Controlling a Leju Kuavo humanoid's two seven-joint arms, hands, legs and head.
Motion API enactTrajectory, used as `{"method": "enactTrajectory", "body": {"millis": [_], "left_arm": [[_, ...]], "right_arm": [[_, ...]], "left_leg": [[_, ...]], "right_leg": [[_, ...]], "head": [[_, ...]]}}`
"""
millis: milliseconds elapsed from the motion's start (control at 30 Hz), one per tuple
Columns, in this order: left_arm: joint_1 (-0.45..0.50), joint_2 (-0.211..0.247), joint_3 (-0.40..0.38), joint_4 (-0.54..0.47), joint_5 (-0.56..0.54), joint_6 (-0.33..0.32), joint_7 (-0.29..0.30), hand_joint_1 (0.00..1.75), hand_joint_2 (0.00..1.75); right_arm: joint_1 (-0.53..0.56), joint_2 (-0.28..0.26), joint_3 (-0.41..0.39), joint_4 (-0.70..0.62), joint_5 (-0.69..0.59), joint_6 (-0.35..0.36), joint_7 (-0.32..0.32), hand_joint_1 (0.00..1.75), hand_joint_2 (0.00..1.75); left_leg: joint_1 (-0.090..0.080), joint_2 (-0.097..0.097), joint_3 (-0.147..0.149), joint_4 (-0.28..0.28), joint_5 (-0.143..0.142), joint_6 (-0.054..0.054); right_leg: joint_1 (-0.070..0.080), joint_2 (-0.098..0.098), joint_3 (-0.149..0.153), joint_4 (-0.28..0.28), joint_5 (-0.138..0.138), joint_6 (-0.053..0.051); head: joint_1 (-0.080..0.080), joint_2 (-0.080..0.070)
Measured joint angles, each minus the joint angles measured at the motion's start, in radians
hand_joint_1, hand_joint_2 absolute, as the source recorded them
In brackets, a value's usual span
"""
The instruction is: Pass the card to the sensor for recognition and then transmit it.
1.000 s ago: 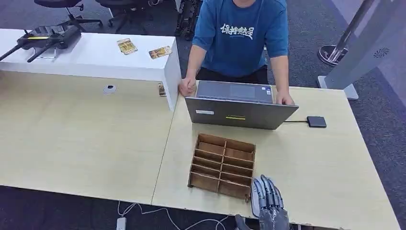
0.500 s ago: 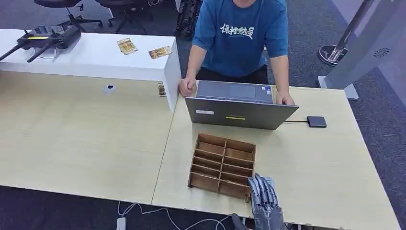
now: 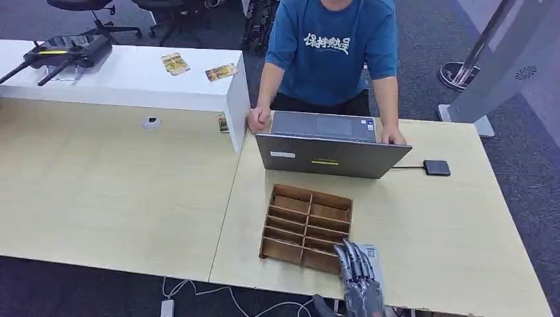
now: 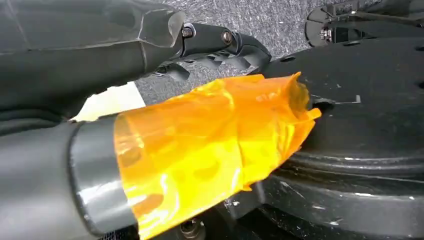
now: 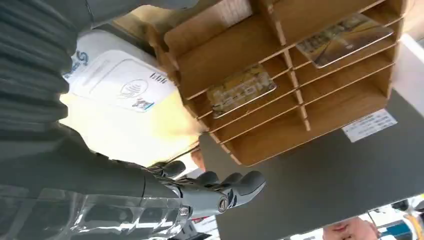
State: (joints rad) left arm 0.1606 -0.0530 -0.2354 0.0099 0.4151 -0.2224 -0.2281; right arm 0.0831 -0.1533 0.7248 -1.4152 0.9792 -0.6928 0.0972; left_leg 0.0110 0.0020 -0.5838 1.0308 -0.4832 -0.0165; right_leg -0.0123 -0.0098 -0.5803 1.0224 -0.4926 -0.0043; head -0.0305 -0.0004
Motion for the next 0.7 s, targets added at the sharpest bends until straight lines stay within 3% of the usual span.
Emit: {"method": "enactTrajectory", "body": {"millis": [100,233,700], "left_arm": [[-0.001,0.002,-0.008,0.0,0.001,-0.006,0.001,0.0,0.0],[-0.001,0.015,-0.023,0.0,-0.011,-0.02,0.001,0.0,0.0],[-0.001,0.021,-0.04,0.0,-0.011,-0.022,0.001,0.0,0.0]], "right_arm": [[-0.03,0.012,0.016,0.021,0.002,0.002,-0.024,0.0,1.75],[-0.083,0.047,0.022,0.037,0.097,0.032,-0.037,0.0,1.75],[-0.099,0.07,0.02,0.049,0.184,0.036,-0.031,0.0,1.75]], "left_leg": [[0.0,0.0,0.0,0.0,0.0,0.0],[0.0,0.001,0.001,0.0,0.0,0.0],[0.0,0.001,0.0,0.0,0.0,0.0]], "right_leg": [[0.0,0.0,0.0,0.0,0.0,0.0],[0.0,0.001,0.0,0.0,0.0,0.0],[0.0,0.001,0.0,0.0,0.0,0.0]], "head": [[0.0,0.0],[0.0,0.0],[0.0,0.0]]}}
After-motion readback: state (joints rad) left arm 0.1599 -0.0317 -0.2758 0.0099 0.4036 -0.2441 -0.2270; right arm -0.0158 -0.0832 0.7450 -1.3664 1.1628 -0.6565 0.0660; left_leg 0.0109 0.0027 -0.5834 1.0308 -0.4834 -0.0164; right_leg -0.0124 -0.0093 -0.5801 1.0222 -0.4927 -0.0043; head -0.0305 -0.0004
